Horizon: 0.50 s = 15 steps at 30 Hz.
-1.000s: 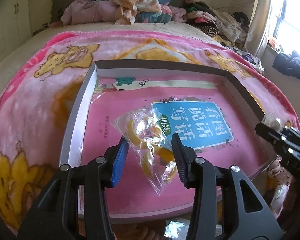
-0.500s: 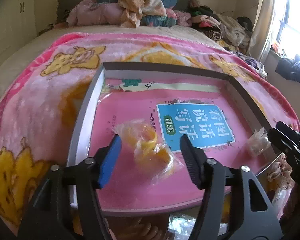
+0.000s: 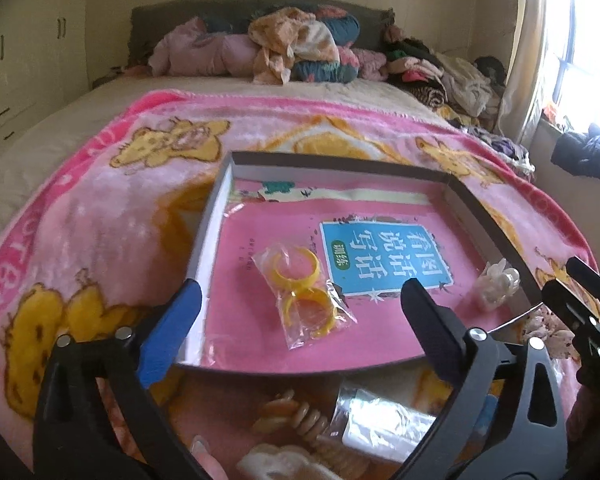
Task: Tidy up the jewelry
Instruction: 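Withdraw both grippers from the tray back over the remaining accessories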
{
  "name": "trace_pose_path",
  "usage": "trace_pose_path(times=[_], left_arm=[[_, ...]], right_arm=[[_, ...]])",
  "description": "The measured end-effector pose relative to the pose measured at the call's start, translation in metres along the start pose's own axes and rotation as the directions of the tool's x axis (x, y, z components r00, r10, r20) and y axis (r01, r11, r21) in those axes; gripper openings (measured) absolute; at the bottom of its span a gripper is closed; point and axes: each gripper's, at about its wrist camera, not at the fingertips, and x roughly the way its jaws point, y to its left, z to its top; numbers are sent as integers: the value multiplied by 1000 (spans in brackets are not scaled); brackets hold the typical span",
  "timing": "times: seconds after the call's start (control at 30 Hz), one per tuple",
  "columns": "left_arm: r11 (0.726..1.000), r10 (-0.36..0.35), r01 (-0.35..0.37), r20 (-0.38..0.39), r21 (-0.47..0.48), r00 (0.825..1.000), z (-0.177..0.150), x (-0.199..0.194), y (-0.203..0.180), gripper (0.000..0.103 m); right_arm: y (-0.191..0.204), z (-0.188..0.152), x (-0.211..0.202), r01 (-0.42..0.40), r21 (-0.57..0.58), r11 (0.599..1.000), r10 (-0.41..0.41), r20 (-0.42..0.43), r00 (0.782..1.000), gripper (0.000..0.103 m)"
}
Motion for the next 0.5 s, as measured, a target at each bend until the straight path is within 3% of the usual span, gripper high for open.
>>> trace_pose_path(times=[0.5], left_arm=[[999, -26, 28, 78, -26, 997, -18, -53, 9, 91]], right_arm=[[3, -24, -43, 8, 6, 1000, -8, 30, 1000, 89]])
